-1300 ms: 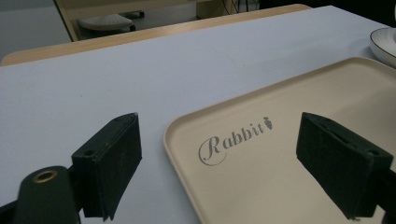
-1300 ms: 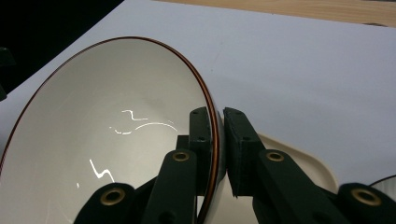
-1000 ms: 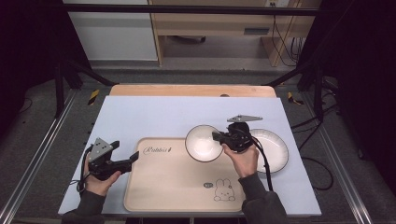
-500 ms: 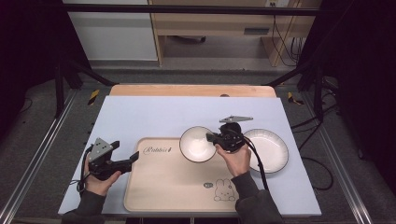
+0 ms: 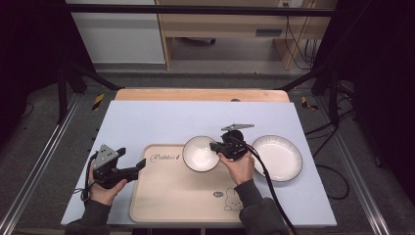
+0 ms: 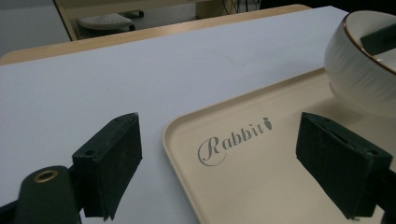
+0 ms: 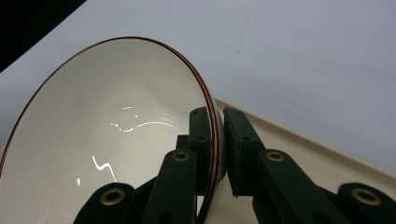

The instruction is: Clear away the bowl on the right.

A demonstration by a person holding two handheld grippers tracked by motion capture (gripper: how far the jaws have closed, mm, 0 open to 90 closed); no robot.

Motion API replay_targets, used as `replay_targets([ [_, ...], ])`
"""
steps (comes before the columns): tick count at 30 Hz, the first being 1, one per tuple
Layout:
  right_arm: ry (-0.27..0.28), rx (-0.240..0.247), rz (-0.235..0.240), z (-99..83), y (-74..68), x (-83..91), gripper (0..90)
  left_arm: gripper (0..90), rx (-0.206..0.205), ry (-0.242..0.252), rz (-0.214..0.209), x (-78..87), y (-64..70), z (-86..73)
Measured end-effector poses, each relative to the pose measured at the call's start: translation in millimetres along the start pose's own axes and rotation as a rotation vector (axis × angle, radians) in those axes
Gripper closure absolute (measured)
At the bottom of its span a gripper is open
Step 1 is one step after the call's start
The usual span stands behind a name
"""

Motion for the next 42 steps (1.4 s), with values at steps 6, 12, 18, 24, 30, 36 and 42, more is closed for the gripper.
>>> replay_targets([
  [6, -0.022, 0.005, -0.003, -4.4, -0.2, -9.7, 82.2, 14.0, -0.002, 0.002, 0.002, 0.4, 0.0, -0.2],
  [12, -0.044, 0.012, -0.011, -10.4, -2.2, -18.3, 82.1, 14.0, 0.000, 0.009, 0.002, 2.4, -0.8, 0.6],
  [18, -0.064, -0.003, -0.015, -17.3, -1.4, -25.2, 82.1, 14.0, -0.005, 0.006, 0.000, 2.1, 0.2, 0.5],
  [24, -0.075, -0.012, -0.010, -19.2, -0.3, -28.6, 82.0, 14.0, -0.001, 0.009, 0.002, 2.3, -0.4, 0.5],
  [30, -0.082, -0.020, -0.007, -19.7, 0.9, -29.3, 81.9, 14.0, -0.003, 0.005, 0.000, 1.7, 0.5, 0.0],
  [36, -0.092, -0.027, -0.006, -20.5, 3.4, -32.1, 82.0, 14.1, -0.006, 0.002, 0.000, 1.6, 0.5, -0.5],
  [42, -0.090, -0.014, -0.022, -21.1, 5.3, -34.7, 82.1, 14.1, -0.003, 0.000, 0.001, 1.4, -0.4, -1.0],
])
Point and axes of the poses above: each handheld gripper's, and its own axes: x roughly backward along the jaws, z roughly out of its top, y roughly to its right, the point moved 7 cm from there along -x, roughly forward along the jaws, and after that the axes turned 1 degree about x, right-handed, at the moved point
